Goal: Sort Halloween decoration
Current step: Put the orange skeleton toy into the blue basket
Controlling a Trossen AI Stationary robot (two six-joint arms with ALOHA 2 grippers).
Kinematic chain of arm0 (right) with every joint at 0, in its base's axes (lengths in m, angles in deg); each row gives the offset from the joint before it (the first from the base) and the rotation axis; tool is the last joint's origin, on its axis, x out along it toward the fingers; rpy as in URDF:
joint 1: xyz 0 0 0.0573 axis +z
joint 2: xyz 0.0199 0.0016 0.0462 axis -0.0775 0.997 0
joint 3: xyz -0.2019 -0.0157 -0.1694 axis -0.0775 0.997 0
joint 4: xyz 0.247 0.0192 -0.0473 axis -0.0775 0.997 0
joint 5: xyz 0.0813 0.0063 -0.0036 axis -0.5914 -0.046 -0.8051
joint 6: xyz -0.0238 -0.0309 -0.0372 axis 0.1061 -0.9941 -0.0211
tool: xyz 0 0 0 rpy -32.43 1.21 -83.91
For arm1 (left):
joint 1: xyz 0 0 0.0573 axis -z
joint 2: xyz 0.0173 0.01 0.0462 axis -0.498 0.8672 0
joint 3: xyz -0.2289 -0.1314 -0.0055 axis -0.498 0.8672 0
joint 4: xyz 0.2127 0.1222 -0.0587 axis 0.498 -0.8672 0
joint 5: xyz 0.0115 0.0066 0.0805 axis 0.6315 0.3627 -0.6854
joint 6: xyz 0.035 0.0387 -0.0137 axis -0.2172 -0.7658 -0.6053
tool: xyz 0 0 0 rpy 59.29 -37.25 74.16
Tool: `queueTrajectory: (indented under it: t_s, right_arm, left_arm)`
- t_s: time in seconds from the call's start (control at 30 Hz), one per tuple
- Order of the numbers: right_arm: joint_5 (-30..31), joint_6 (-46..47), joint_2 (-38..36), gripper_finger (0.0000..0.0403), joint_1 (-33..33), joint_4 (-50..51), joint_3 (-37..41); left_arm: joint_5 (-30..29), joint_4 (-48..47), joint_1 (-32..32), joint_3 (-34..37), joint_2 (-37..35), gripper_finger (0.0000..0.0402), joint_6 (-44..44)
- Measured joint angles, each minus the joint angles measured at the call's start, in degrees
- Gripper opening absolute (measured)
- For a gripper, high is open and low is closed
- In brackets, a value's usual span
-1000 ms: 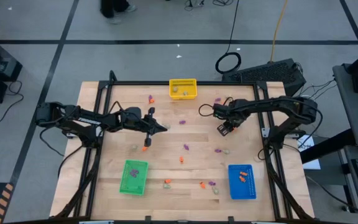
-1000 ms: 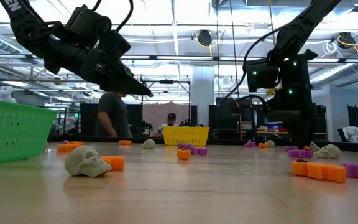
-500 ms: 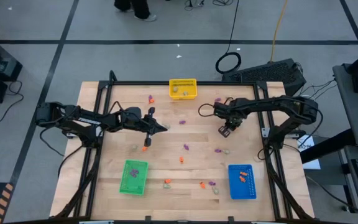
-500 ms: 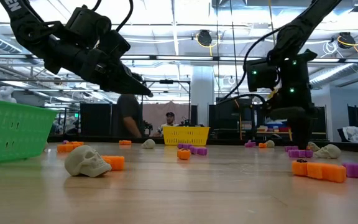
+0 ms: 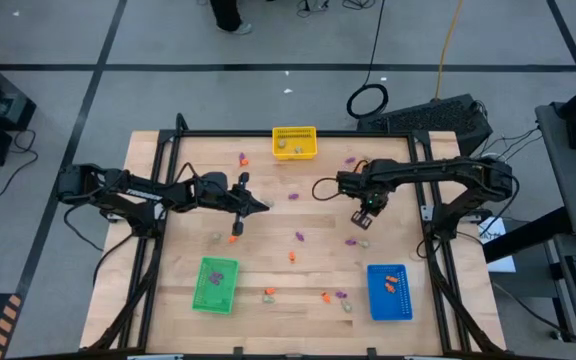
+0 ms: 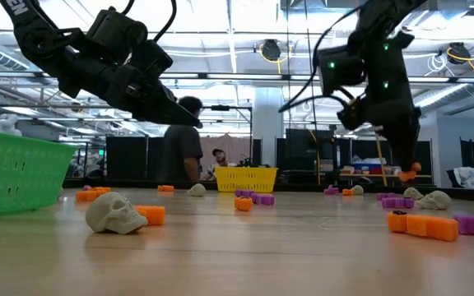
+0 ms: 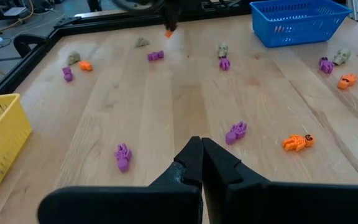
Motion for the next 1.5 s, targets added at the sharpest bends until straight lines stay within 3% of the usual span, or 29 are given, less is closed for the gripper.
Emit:
queueTrajectory:
  t_s: [0.3,0.5,0.63,1.03,1.2,1.5]
  right_arm:
    - [-14.83,6.09,-0.04,0.0,10.6,8.26,-4.53]
    - [-26.87,13.82,-0.04,0.0,18.2,10.71,-6.55]
    - [-31.74,18.62,-0.04,0.0,22.91,10.28,-6.15]
    - [-31.77,21.95,-0.04,0.0,27.1,-8.63,4.67]
    - [-31.65,20.49,-0.04,0.0005,27.08,-9.87,6.39]
    - [-29.9,19.92,-0.06,0.0088,27.06,-5.09,0.39]
  left_arm:
    - [-0.02,-0.05,0.0,0.0,0.0,0.0,-0.94]
    - [-0.02,-0.03,0.0,0.0,0.0,0.0,-1.03]
    - [-0.02,-0.04,0.0,0.0,0.0,0.0,-1.05]
    - [-0.02,-1.28,0.0,-0.02,0.0,0.0,-2.47]
    - [-0.02,-1.28,0.0,-0.02,0.0,0.0,-2.47]
    - [-0.02,-1.33,0.0,-0.02,0.0,0.0,-2.49]
